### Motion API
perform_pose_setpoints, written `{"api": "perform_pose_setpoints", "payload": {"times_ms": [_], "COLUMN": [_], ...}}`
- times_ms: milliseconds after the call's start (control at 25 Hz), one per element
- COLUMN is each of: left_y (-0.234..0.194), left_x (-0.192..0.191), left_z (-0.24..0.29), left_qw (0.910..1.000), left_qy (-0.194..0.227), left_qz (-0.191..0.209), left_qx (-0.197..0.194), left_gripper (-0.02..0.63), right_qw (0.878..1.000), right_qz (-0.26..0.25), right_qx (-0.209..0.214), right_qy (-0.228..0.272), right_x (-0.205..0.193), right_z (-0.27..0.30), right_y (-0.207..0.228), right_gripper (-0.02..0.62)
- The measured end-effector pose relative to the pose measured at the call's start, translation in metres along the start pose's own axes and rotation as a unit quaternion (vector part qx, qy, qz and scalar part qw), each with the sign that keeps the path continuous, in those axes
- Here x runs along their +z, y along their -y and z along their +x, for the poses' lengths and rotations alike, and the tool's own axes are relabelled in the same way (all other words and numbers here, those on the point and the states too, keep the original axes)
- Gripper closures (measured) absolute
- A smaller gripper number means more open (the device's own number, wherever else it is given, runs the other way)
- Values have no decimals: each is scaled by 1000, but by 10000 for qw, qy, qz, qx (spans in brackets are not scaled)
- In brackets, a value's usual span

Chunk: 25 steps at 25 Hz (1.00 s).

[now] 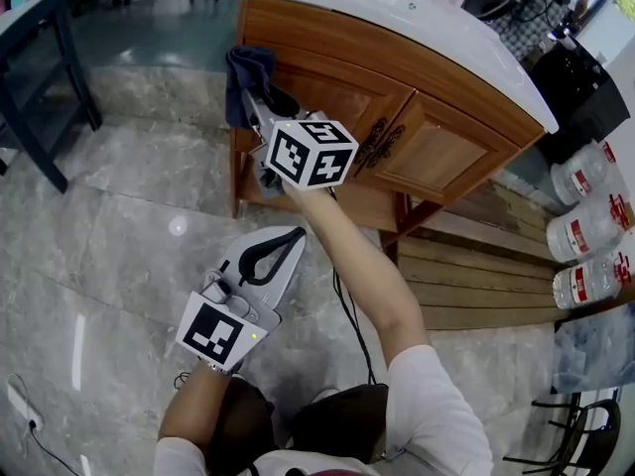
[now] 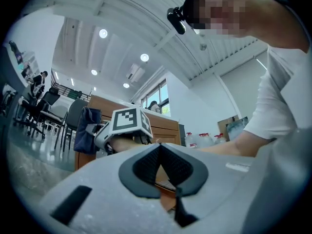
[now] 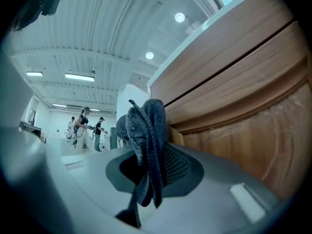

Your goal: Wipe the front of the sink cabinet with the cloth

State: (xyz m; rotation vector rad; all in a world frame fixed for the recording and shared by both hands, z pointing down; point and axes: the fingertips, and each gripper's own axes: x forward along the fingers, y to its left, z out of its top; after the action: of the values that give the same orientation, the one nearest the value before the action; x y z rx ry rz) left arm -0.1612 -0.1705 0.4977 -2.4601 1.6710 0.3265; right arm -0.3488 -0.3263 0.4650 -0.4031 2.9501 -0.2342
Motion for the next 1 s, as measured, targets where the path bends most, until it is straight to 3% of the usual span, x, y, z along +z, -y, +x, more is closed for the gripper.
{"api": "perform_pose_setpoints", "payload": {"times_ms": [240,480,1000], "left_y": [-7,-9,-16], "left_x": [5,-2,0], "left_z": [-5,-4,-10], "left_qw": [9998,9998,9999], "left_qy": [137,-17,-26], "left_qz": [-73,-155,-62], "left_qx": [101,90,150], "left_gripper": [606,606,607], "right_qw": [9985,9973,9846], "right_qz": [-142,-81,-284], "right_qx": [-531,-735,-1724], "right_qy": [44,-28,1], "right_x": [2,3,18], "right_z": [12,10,-57], "right_y": [9,13,73], "right_gripper": [537,535,529]}}
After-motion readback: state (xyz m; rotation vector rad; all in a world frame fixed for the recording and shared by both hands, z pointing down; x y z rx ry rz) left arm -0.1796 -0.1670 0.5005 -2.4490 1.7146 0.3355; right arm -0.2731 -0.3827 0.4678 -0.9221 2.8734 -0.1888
